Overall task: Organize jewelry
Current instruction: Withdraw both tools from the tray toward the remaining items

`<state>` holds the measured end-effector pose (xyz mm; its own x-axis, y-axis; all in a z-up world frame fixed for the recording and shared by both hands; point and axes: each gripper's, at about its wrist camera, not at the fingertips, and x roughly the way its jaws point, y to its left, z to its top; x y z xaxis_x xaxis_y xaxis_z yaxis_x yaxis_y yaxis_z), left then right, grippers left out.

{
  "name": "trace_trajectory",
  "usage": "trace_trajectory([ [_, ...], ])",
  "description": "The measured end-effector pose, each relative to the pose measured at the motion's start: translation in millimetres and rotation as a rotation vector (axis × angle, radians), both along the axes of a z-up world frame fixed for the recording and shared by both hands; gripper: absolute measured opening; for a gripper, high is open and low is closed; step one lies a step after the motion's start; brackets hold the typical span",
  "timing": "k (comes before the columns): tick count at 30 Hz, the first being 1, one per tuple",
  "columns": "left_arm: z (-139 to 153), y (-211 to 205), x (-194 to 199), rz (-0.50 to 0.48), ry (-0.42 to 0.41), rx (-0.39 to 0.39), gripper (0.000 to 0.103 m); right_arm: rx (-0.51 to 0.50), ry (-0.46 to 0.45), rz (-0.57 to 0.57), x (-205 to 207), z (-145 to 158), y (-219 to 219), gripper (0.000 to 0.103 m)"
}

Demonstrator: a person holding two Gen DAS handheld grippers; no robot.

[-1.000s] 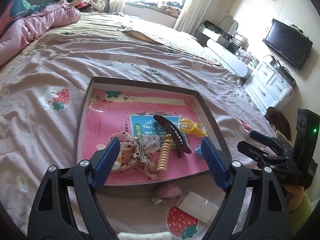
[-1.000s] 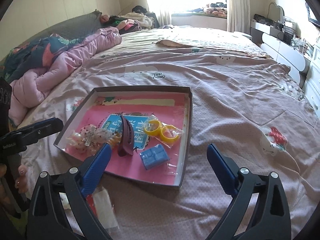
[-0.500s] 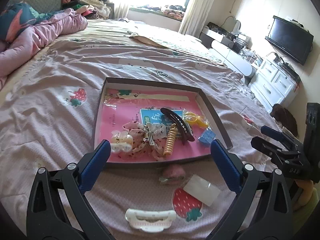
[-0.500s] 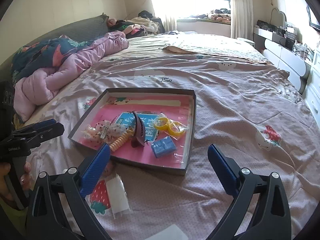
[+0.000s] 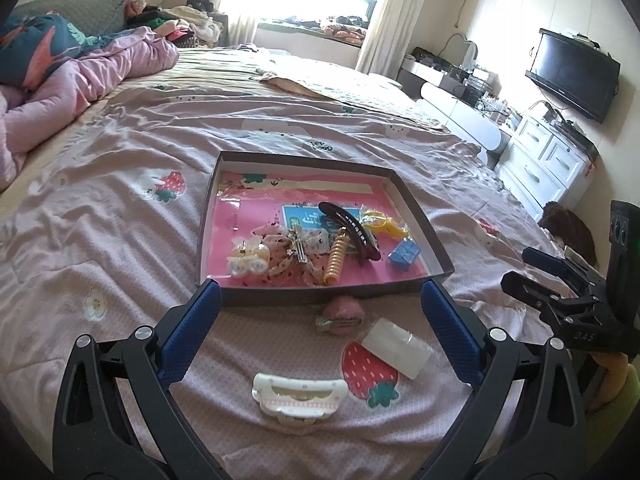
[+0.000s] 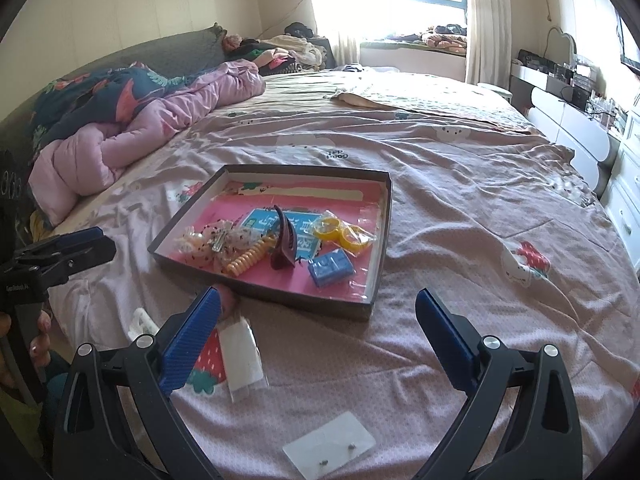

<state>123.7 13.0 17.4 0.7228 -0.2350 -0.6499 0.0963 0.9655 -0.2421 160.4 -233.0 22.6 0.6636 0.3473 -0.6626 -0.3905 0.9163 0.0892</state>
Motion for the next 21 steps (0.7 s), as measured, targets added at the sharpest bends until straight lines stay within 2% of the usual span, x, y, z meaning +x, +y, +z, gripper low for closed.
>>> trace_trajectory([
  [21,-23,-1,-41,0.022,0.068,0.071,0.091,-0.015,-0.007,0.009,-39,-8,-21,0.095],
])
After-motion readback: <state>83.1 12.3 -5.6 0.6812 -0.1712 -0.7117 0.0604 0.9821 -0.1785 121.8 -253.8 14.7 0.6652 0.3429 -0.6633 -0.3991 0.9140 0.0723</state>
